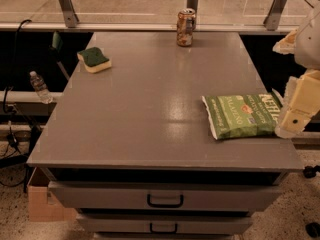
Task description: Move green jalapeno chip bag near orange can
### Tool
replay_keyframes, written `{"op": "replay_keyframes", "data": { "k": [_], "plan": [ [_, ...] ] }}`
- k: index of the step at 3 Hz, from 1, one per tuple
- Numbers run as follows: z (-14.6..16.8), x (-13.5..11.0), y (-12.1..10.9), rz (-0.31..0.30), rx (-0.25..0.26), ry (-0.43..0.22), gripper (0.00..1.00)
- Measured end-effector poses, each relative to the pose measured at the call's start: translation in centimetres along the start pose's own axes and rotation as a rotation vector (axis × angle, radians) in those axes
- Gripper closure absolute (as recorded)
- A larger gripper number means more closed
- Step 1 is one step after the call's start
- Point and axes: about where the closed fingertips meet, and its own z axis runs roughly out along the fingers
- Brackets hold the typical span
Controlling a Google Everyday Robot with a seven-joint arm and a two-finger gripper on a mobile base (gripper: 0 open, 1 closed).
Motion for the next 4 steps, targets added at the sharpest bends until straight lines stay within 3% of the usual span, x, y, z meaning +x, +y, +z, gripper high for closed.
{"op": "replay_keyframes", "data": {
  "k": [1,4],
  "plan": [
    [0.2,0.2,-0.3,-0.008,0.011,-0.015,0.0],
    [9.8,4.0,-5.1,-0.042,0.008,-0.136,0.0]
  ]
}}
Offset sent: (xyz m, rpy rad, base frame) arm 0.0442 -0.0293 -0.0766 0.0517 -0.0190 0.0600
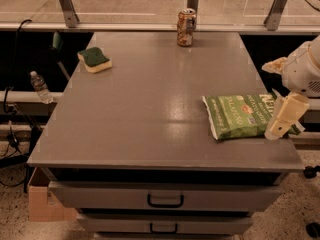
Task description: Move green jalapeno chip bag near orange can
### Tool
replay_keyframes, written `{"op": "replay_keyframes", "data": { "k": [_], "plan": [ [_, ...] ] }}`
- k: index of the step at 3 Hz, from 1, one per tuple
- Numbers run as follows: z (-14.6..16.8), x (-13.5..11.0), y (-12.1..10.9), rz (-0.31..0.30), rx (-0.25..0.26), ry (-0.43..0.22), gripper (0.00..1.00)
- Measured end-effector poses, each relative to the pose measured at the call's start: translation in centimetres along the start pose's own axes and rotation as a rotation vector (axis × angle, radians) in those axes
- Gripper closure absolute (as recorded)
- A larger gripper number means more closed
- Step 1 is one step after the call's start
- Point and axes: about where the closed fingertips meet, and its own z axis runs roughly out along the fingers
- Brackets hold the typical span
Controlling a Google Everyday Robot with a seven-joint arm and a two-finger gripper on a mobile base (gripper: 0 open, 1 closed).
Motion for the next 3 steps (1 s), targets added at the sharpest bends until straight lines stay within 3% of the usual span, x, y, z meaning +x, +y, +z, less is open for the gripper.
{"op": "replay_keyframes", "data": {
  "k": [2,3],
  "plan": [
    [5.2,2.7,-1.8,0.005,-0.042,-0.047,0.0],
    [7.0,3.4,-1.4,0.002,-0.074,-0.062,0.15]
  ]
}}
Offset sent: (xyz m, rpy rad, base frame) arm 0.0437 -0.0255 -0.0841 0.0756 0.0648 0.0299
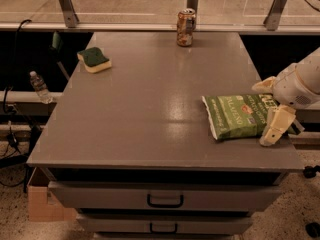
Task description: Move green jalapeno chip bag near orange can
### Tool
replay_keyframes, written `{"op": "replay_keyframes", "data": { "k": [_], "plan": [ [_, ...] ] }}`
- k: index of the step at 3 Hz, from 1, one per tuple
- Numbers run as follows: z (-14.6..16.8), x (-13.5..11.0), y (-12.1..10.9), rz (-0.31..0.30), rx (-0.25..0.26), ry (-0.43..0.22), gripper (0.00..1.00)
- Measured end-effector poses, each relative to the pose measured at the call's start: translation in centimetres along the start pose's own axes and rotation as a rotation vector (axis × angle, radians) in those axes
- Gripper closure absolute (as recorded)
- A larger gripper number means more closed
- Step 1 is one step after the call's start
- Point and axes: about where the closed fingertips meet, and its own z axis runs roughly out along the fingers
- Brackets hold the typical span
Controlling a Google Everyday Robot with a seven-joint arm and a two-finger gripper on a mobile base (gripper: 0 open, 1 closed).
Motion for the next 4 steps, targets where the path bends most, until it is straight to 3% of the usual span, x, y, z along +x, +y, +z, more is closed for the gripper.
{"op": "replay_keyframes", "data": {
  "k": [3,4],
  "plan": [
    [-0.9,-0.4,-0.2,0.0,-0.007,-0.003,0.85],
    [-1.5,-0.8,-0.4,-0.004,-0.001,-0.009,1.0]
  ]
}}
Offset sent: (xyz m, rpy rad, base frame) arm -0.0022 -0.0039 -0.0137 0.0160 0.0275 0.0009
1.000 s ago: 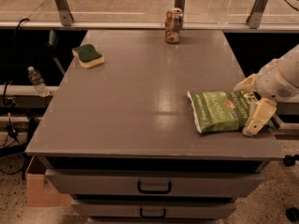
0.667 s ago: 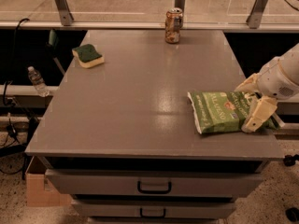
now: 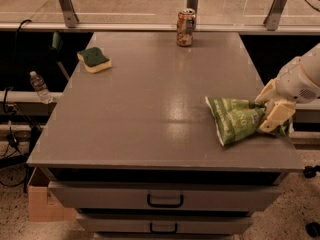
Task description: Move green jalapeno chip bag near orange can
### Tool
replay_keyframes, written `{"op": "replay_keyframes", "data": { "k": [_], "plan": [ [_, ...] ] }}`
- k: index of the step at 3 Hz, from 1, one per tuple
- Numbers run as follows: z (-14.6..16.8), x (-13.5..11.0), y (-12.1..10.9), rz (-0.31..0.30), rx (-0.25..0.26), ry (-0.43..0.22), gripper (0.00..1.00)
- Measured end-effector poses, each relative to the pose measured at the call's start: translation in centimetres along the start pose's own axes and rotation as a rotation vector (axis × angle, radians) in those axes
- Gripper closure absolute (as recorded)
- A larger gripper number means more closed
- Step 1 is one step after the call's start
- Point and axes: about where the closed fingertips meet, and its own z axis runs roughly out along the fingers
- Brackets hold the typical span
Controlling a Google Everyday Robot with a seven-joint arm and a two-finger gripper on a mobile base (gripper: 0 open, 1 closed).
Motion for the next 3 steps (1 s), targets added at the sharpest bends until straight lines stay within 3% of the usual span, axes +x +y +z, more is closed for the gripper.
{"op": "replay_keyframes", "data": {
  "k": [1,2,3],
  "plan": [
    [-1.1,-1.5,-0.6,-0.019,0.03,-0.029,1.0],
    [-6.7,-3.6,-2.9,-0.023,0.147,-0.071,1.0],
    [-6.7,-3.6,-2.9,-0.023,0.147,-0.071,1.0]
  ]
}}
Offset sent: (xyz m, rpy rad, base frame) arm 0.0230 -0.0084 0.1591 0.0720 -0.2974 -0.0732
